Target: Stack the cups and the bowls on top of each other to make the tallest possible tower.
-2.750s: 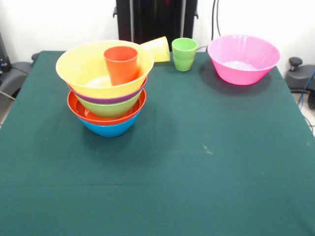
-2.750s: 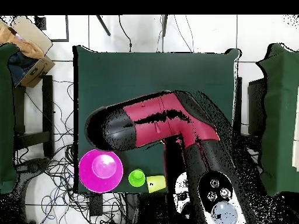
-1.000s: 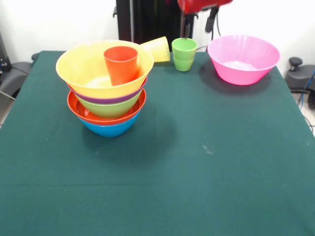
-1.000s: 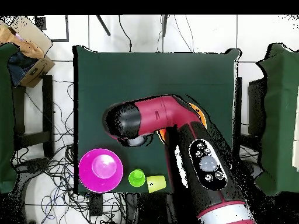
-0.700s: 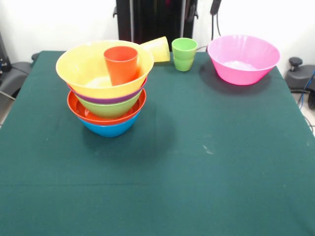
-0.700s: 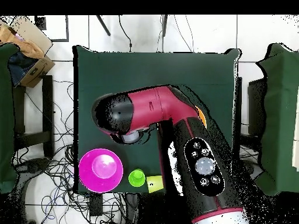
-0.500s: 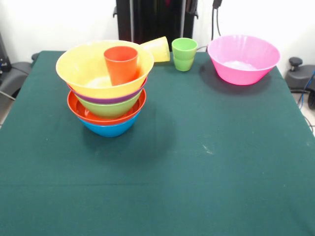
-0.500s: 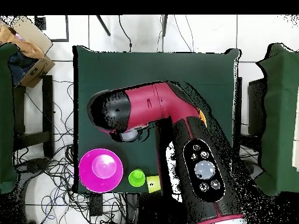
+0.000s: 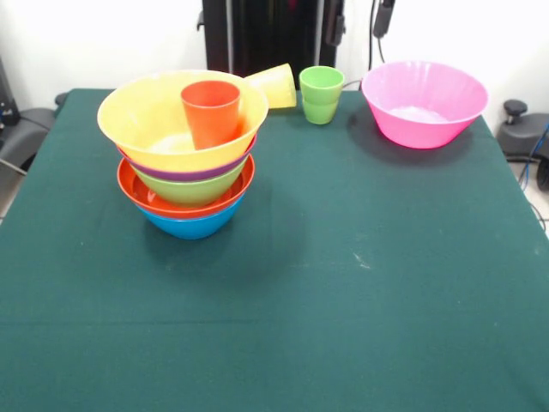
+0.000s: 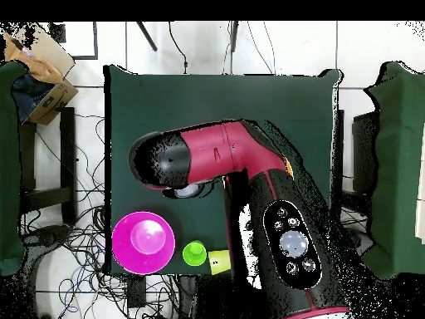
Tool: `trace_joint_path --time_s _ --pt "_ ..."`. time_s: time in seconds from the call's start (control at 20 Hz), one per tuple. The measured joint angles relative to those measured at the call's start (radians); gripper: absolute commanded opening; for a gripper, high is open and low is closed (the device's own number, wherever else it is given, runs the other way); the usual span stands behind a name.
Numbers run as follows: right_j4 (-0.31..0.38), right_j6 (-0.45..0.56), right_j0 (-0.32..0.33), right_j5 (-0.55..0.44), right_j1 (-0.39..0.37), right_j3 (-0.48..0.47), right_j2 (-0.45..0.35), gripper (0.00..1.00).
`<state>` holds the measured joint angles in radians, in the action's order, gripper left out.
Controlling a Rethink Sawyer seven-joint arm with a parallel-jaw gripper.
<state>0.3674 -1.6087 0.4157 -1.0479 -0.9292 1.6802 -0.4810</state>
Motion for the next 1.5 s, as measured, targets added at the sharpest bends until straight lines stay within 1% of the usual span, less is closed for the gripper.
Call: trace_joint_path --time_s 0.25,0.45,0.6,0.85,1.05,1.25,1.5 --pt "0.001 0.000 -0.026 0.017 0.004 0.002 0.027 1.00" --pt "0.003 -0.001 -0.072 0.017 0.004 0.002 0.056 1.00" --pt "0.005 -0.001 -0.093 0.017 0.004 0.002 0.065 1.00" --pt "0.004 -0.001 -0.112 0.017 0.004 0.002 0.080 1.00" --pt "0.004 -0.001 -0.132 0.027 0.011 0.002 0.109 1.00" --pt "0.004 -0.001 -0.130 0.070 0.032 0.003 0.119 1.00" --pt "0.004 -0.001 -0.106 0.199 0.074 0.016 0.130 1.00"
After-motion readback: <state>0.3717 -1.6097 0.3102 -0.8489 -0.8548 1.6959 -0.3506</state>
